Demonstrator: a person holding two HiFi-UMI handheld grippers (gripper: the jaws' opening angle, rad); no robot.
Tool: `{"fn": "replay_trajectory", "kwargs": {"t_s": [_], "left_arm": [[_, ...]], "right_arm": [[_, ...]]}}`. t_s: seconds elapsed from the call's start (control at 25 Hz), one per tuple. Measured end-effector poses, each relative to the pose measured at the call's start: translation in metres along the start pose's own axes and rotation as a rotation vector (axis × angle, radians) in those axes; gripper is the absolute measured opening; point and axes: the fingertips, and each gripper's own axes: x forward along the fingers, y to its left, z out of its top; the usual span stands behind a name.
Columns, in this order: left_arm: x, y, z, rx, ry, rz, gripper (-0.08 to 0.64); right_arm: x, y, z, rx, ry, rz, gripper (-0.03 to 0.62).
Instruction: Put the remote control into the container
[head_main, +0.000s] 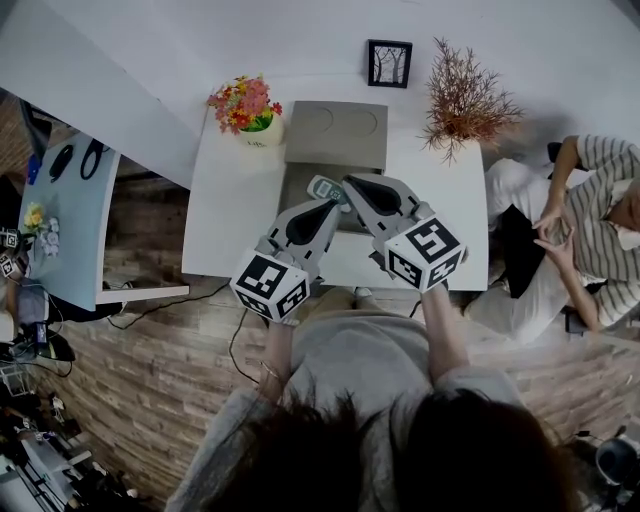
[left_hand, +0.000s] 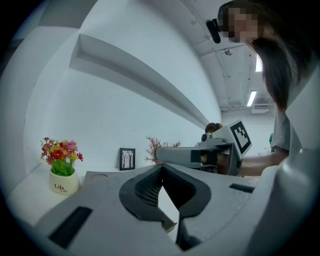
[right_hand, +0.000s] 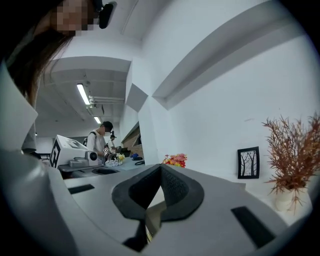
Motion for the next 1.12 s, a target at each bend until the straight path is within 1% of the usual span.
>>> {"fn": "replay_trajectory", "kwargs": {"t_s": [0.28,0.6,1.12], "left_arm": [[-0.004,-0.015,0.013,0.038,-0.048,0.007,0.003],[-0.001,-0.023,0.018,0.07,-0.082,0.004,0.003],[0.004,-0.032,0.021,0.083,-0.068,0.012,0.003]], "right_arm": [[-0.016,0.002,0.011,-0.034,-0.037,-0.01,-0.002],[-0.027,-0.001,0.015,-0.061,-0.078,-0.016,-0.002],[-0.033,-0.007,0.018,-0.056,-0.092,-0.008,-0.002]]}}
